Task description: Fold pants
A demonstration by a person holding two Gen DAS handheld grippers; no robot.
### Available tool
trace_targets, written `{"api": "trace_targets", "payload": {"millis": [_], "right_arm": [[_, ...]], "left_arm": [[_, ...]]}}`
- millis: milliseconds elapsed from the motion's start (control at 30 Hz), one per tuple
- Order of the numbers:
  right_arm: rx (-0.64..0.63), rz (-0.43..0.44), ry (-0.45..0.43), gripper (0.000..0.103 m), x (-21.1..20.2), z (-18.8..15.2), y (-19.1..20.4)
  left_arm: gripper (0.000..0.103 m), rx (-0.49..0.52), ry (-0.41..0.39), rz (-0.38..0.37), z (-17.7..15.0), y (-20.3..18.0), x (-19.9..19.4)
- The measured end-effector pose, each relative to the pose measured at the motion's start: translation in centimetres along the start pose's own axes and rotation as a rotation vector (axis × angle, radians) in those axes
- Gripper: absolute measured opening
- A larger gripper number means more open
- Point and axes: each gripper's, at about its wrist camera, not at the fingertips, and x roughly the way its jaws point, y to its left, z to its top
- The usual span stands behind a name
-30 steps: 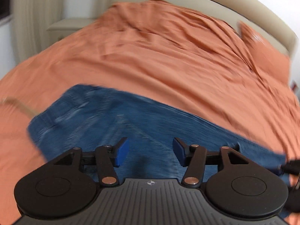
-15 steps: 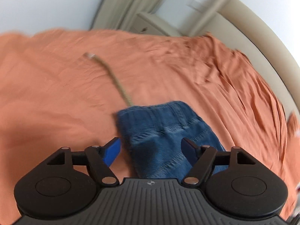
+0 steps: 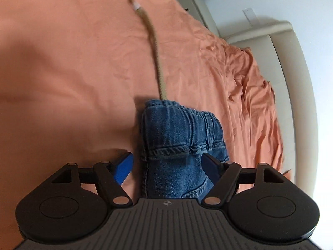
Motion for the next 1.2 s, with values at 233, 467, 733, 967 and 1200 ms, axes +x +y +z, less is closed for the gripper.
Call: {"api": "trace_targets", "payload": {"millis": [233,467,733,967,1200], "right_arm": [[0.022,0.022,-0.04,0.018,0.0,-1.7,-0.7],[0.037,0.049,-0.062,0.018,-0.2,-2.9,-1.8],[0.049,0.009,-0.088,0.016,-0.4,-3.7,-1.2],[0.222,-0.051,-0.197,0.025,-6.5,-8.3,-2.5],[0.504,-0.108,-0.169,0.026,-11.2,-17.5,-5.2]], "left_arm": [[0.084,-0.036,-0.023,-0.005,0.4,1.0,1.4],[0.043,0.003,-0.072,0.013,0.0,0.8,2.2],[0.017,0.336,-0.247,-0.039,-3.9,-6.1,-2.5],[0.016,0.87,-0.262,-0.181,-14.4,-14.9,-6.8],[0.016,1.391,-0.105,-0.188,-29.4,-18.8,-5.8]]}}
